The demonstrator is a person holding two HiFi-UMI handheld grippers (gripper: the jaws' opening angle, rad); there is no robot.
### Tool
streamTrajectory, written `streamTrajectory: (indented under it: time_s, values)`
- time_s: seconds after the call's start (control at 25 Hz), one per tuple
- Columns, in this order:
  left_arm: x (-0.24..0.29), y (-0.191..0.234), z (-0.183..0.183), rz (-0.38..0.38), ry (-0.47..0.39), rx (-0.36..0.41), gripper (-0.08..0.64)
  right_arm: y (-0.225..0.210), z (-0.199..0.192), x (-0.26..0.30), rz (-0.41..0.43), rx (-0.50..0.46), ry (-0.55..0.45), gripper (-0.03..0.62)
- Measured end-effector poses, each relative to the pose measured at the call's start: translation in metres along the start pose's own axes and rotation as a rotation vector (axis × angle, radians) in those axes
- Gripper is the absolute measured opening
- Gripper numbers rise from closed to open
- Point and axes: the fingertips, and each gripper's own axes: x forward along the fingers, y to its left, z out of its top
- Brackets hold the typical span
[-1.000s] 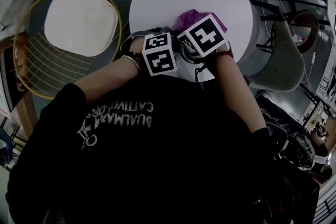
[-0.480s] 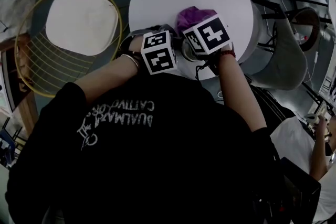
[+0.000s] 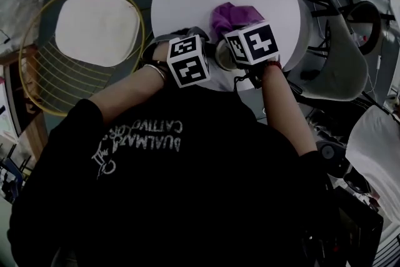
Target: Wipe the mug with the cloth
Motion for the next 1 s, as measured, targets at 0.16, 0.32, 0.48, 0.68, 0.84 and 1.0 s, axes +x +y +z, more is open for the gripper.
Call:
streamTrajectory:
  time_s: [0.16, 0.32, 0.48, 0.68, 0.84, 1.0]
  values:
    - [0.001, 0.001, 0.003, 0.006, -0.009, -0.016, 0.084, -0.009, 0.001, -0.004, -0.021, 0.053, -0.051, 0.054]
    - [0.000, 0.002, 0.004, 0.005, -0.010, -0.022, 0.083, -0.018, 0.000, -0.008, -0.025, 0.141, -0.095, 0.057]
    - [0.000, 0.004, 0.004, 0.014, -0.004, -0.018, 0.083, -0.027, -0.001, -0.013, -0.012, 0.242, -0.135, 0.058]
    - [-0.001, 0.002, 0.006, 0.011, 0.001, -0.013, 0.080, -0.047, -0.010, -0.023, -0.043, 0.345, -0.176, 0.057]
    - [-0.002, 0.000, 0.006, 0.000, 0.005, -0.018, 0.080, -0.059, -0.023, -0.025, -0.071, 0.397, -0.183, 0.051]
    - [-0.002, -0.003, 0.002, 0.005, 0.020, -0.007, 0.077, -0.060, -0.032, -0.026, -0.057, 0.451, -0.219, 0.049]
